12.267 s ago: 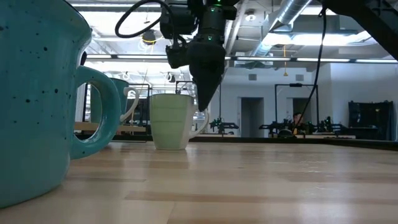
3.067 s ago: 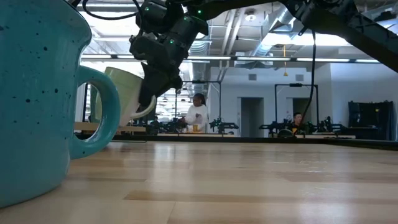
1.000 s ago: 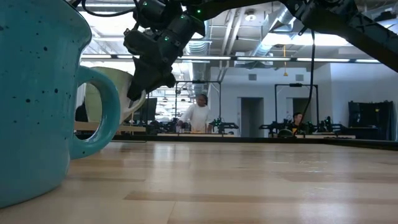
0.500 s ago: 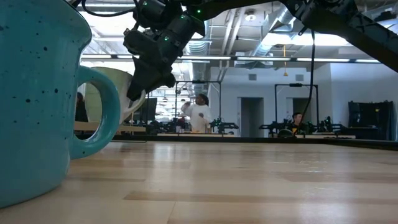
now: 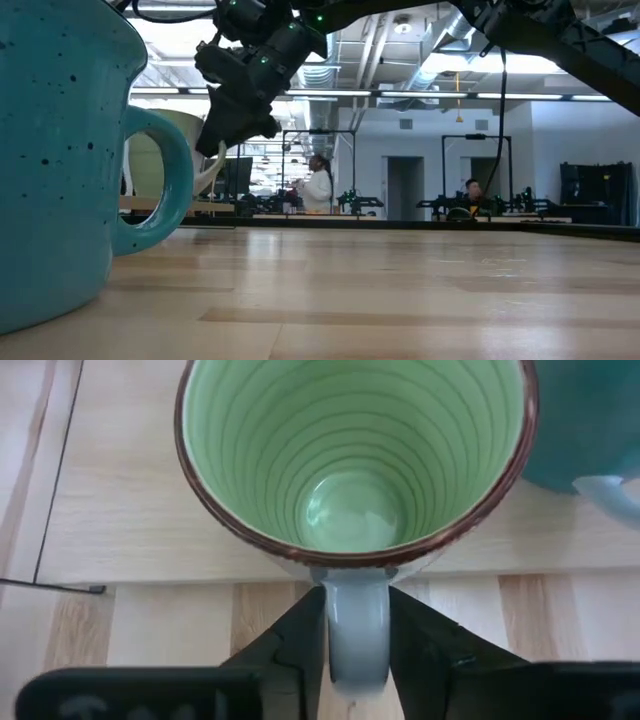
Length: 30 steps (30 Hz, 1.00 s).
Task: Stack small to large cups/mugs on shelf
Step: Put the green mug on the shelf
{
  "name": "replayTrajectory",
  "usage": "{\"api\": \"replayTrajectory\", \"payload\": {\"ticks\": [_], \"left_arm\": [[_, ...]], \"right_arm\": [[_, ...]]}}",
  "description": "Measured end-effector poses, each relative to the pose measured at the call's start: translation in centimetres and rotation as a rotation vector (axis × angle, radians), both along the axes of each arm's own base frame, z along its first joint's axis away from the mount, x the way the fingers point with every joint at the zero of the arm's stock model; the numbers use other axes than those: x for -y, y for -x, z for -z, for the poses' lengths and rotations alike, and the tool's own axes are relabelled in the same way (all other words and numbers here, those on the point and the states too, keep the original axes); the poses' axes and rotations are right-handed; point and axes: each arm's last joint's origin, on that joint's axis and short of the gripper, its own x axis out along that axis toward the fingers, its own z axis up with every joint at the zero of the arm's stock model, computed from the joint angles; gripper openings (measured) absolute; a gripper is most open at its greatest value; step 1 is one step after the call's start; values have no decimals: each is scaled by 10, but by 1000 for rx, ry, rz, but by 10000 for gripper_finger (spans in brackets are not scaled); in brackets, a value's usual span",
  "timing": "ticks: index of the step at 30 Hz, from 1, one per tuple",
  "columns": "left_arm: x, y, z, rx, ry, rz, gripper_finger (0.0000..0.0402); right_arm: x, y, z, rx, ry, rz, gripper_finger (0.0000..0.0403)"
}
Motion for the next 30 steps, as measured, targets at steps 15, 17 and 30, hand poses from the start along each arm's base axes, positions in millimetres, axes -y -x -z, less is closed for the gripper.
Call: {"api": "replayTrajectory", "payload": {"ticks": [15, 17, 30], "left_arm": [[0, 0, 2, -19, 0, 0, 99], [0, -1, 2, -19, 0, 0, 99], [0, 0, 2, -19, 0, 0, 98]], "right_arm": [[0, -6, -4, 73, 6, 0, 186], [0, -6, -5, 80, 6, 0, 189], [0, -6, -5, 79, 5, 1, 180]]}}
